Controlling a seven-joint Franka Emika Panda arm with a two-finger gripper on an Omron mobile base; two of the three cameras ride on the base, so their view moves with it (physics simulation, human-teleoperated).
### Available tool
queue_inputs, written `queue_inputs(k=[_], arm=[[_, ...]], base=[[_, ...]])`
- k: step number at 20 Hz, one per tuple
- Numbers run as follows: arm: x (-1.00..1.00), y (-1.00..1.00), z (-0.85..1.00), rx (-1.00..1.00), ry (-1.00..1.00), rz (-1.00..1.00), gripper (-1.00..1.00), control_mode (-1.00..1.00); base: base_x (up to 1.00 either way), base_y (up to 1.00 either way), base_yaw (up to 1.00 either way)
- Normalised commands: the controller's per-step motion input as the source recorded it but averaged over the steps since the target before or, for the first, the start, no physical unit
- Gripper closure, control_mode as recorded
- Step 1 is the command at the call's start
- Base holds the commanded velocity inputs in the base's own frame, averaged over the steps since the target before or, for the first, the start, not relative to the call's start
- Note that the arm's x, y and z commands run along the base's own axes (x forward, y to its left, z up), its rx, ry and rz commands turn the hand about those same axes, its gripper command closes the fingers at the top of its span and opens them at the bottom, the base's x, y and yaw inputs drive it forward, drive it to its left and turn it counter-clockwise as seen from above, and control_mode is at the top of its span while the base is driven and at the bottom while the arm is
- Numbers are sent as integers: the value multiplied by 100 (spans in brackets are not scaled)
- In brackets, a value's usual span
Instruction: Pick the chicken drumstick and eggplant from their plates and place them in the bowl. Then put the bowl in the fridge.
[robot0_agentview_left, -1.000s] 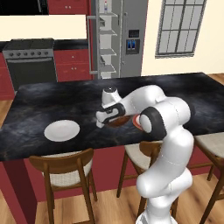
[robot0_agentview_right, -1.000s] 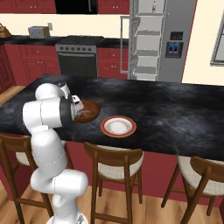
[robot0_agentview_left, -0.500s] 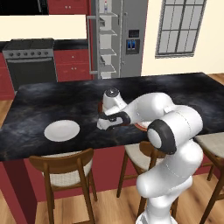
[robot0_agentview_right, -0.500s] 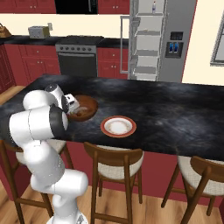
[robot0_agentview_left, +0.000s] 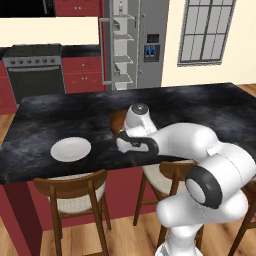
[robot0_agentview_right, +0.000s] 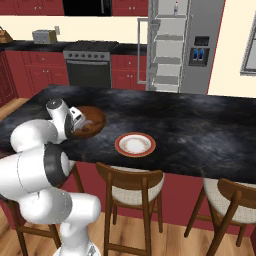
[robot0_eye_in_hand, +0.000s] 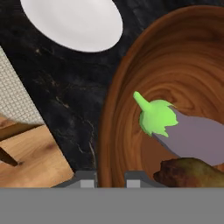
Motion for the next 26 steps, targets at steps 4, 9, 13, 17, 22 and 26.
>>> queue_inputs(k=[4,9,13,17,22,26], arm=[[-49,-25,34,-18,0,32,100,-100],[-41,-25,31,-24,0,35,100,-100],[-40,-28,34,-22,0,34,100,-100],[-41,-34,37,-2,0,23,100,-100],[-46,-33,22,0,-2,19,100,-100],[-28,-6,1,0,0,6,100,-100]], base=[[0,0,0],[0,0,0],[0,0,0],[0,0,0],[0,0,0],[0,0,0]])
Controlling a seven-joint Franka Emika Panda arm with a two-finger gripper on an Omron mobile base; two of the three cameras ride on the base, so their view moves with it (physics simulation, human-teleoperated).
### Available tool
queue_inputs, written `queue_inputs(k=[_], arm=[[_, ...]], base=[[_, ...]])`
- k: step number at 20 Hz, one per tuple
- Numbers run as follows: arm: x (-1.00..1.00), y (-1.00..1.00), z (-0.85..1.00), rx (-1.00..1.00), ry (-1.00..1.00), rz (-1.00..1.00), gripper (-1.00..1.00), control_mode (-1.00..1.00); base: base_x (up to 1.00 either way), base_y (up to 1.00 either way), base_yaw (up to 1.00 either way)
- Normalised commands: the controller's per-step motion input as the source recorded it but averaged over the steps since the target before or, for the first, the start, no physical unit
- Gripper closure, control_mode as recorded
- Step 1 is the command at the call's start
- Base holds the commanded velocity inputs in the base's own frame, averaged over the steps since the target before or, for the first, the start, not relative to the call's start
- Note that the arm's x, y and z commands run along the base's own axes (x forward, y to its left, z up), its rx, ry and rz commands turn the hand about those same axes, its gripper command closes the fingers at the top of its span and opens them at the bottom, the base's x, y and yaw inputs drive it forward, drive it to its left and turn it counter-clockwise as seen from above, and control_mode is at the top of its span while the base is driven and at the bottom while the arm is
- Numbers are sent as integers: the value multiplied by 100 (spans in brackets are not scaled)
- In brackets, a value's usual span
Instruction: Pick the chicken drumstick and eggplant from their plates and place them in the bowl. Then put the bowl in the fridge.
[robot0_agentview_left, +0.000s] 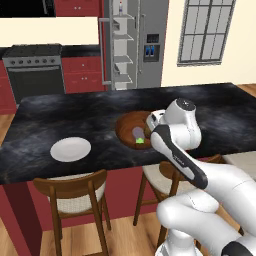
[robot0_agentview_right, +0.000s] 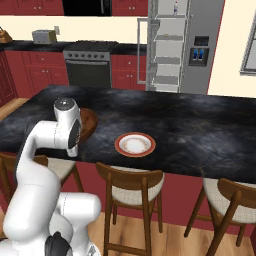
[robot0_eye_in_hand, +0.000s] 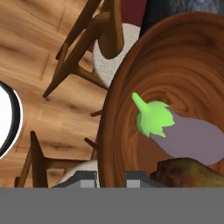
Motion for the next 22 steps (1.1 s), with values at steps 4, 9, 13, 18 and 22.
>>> queue_inputs(k=[4,9,13,18,22], arm=[[-25,-2,0,10,0,0,100,-100],[-24,-2,6,11,0,0,100,-100],[-14,0,4,0,0,0,100,-100],[0,0,0,0,-1,0,100,-100],[0,0,0,0,0,0,100,-100]], base=[[0,0,0],[0,0,0],[0,0,0],[0,0,0],[0,0,0]])
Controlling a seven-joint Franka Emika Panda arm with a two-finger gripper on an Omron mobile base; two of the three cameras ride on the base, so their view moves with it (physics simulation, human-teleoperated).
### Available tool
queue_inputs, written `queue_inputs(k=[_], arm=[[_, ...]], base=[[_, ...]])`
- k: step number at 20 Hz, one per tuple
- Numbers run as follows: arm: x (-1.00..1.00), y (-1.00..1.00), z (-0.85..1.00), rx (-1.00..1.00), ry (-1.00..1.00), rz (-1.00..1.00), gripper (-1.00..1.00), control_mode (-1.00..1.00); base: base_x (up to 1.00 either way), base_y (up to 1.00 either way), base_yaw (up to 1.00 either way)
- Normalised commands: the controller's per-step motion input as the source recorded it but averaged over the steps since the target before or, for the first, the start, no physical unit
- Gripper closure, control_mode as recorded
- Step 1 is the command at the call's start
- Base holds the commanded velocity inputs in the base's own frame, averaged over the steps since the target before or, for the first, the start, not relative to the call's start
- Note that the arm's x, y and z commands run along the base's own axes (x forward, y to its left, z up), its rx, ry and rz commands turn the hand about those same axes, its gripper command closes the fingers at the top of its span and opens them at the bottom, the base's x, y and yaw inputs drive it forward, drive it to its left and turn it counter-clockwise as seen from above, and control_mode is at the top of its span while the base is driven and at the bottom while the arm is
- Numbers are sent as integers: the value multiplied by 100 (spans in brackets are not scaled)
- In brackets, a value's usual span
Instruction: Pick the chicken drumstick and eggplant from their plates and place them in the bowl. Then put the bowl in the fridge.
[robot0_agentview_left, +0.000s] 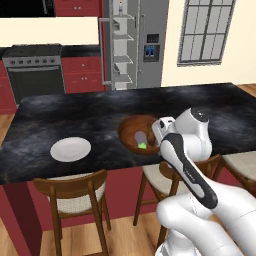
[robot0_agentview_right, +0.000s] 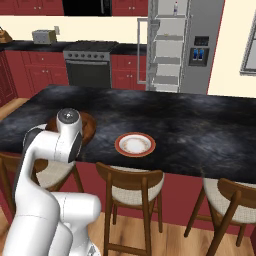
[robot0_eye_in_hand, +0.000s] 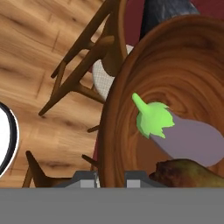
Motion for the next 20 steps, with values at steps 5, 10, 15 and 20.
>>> queue_inputs(k=[5,10,15,20], arm=[[0,0,0,0,0,0,100,100],[0,0,0,0,0,0,100,100],[0,0,0,0,0,0,100,100],[0,0,0,0,0,0,100,100]], base=[[0,0,0],[-10,0,2],[-79,6,0],[-53,38,0]])
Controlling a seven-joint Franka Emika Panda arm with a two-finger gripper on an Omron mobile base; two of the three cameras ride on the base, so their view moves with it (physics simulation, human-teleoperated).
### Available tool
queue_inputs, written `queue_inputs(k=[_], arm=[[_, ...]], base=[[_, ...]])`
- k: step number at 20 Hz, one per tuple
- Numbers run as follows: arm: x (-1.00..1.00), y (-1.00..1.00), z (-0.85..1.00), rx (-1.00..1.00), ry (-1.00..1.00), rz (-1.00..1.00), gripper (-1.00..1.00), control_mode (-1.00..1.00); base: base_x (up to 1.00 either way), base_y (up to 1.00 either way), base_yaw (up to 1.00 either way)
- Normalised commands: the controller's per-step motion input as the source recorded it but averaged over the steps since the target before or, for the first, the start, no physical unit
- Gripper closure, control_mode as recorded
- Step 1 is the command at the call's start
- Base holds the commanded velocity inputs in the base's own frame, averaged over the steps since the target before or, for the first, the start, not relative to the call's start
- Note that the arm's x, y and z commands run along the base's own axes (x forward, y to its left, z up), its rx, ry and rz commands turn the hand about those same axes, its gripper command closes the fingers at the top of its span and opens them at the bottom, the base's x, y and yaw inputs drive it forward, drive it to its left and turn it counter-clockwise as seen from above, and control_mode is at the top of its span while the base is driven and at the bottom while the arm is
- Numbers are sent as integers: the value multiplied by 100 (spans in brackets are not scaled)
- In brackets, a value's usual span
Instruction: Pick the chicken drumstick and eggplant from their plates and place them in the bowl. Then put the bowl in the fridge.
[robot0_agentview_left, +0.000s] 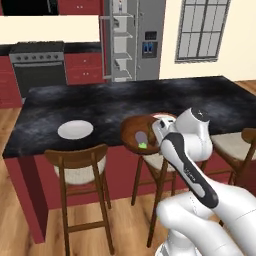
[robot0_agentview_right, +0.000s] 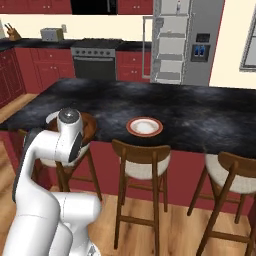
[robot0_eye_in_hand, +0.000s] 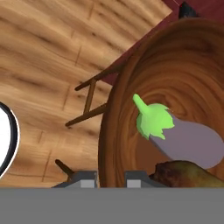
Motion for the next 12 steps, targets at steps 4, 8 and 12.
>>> queue_inputs(k=[4,8,12], arm=[[0,0,0,0,0,0,100,100],[0,0,0,0,0,0,100,100],[0,0,0,0,0,0,100,100]], base=[[-13,92,-1],[-1,94,0],[0,94,0]])
